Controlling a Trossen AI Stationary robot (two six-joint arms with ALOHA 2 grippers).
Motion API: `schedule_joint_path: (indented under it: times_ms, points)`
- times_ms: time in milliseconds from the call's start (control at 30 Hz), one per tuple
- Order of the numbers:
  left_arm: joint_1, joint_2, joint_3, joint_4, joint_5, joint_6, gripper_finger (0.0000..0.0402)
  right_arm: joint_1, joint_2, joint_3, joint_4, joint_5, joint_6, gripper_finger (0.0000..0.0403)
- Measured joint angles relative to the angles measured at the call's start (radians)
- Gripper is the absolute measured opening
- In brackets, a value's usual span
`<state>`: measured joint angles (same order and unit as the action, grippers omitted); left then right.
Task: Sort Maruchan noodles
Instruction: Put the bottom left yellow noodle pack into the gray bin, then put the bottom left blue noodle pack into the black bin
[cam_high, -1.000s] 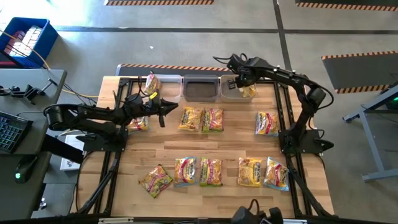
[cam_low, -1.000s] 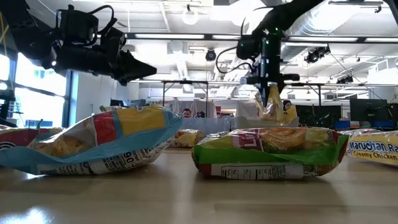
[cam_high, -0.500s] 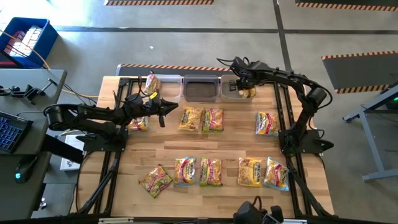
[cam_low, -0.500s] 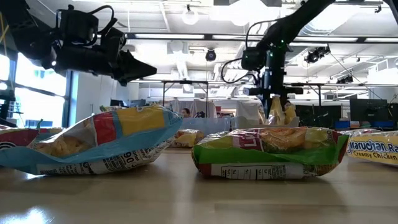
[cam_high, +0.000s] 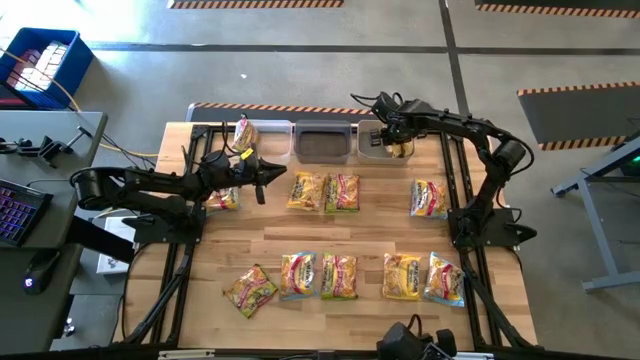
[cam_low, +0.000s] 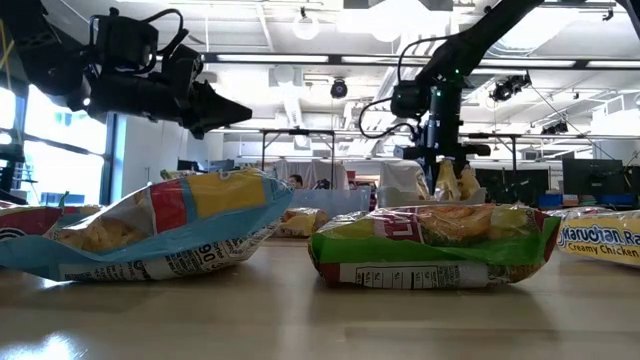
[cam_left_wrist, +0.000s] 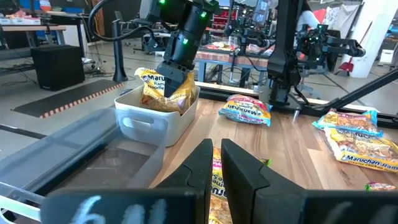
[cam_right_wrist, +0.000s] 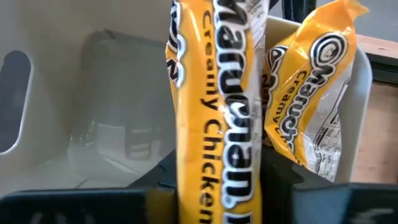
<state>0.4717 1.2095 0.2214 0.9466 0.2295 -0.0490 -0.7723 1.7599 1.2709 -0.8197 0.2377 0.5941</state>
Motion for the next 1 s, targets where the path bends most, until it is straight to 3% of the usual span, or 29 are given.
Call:
schedule_joint_path:
  times_ms: [167, 300, 800, 1000]
  points:
    - [0.0, 0.0, 0.0, 0.0, 0.0, 0.0, 0.0024, 0.0, 0.0, 0.0, -0.001, 0.006, 0.0, 0.016]
    - [0.0, 0.0, 0.0, 0.0, 0.0, 0.0, 0.0023, 0.0, 0.0, 0.006, -0.015, 0.006, 0.0, 0.0175]
    - [0.0, 0.0, 0.0, -0.009, -0.002, 0.0, 0.0024, 0.0, 0.0, 0.131, -0.174, 0.123, -0.044, 0.0154]
    - [0.0, 0.0, 0.0, -0.061, -0.101, -0.002, 0.0024, 0.017, -0.026, 0.232, -0.261, 0.13, -0.16, 0.0149]
